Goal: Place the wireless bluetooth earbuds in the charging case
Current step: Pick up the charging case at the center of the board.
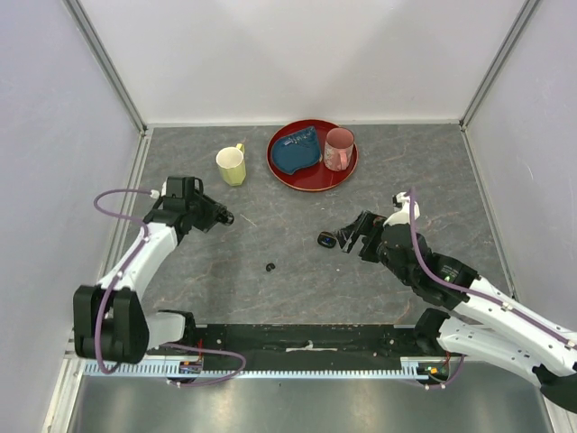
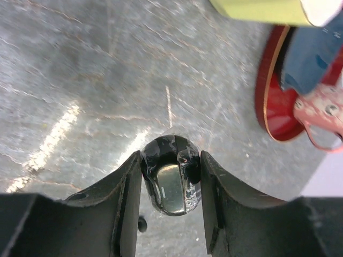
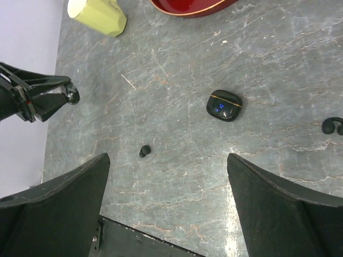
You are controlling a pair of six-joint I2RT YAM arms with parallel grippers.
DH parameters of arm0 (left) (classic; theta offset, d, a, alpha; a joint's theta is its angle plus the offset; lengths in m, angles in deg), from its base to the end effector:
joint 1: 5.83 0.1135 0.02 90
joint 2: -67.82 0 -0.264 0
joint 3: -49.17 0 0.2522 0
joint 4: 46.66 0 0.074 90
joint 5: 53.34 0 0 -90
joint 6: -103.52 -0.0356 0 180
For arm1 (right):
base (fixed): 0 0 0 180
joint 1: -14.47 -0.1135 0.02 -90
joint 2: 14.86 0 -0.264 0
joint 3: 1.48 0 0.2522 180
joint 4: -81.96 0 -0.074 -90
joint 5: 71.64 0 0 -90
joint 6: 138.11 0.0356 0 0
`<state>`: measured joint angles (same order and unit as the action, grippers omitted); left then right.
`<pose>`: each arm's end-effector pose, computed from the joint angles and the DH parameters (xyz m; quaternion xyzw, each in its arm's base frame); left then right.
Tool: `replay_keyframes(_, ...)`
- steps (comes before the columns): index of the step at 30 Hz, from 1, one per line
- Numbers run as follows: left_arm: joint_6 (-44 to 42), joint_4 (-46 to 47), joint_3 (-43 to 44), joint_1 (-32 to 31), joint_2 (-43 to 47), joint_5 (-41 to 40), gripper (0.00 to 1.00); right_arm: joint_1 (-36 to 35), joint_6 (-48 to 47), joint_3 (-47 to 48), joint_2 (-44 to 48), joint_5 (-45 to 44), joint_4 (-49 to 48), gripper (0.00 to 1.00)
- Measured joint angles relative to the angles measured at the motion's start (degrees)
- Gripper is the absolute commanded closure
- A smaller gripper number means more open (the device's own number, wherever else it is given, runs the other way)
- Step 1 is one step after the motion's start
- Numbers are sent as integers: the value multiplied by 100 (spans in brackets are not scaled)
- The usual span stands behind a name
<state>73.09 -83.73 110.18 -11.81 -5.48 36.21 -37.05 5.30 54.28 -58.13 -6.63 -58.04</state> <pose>0.2605 -0.0270 0.2295 -0.4240 0.8365 -0.1849 0.2940 0.1165 0.1224 0.2999 0.1260 0.8327 0.2889 0.4552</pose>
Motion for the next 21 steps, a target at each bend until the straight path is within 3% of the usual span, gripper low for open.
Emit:
replay_keyframes(9, 236, 138, -516, -662, 1438, 212, 98, 0, -402, -254, -280, 828, -962, 8)
replay_keyframes(15, 540, 118, -564, -1266, 1644, 170, 98, -13, -485, -286, -774, 1432, -1674, 12)
replay_keyframes(21, 931, 118, -564, -2057, 1663, 26, 98, -227, -579, -332, -997, 1419, -2175, 13)
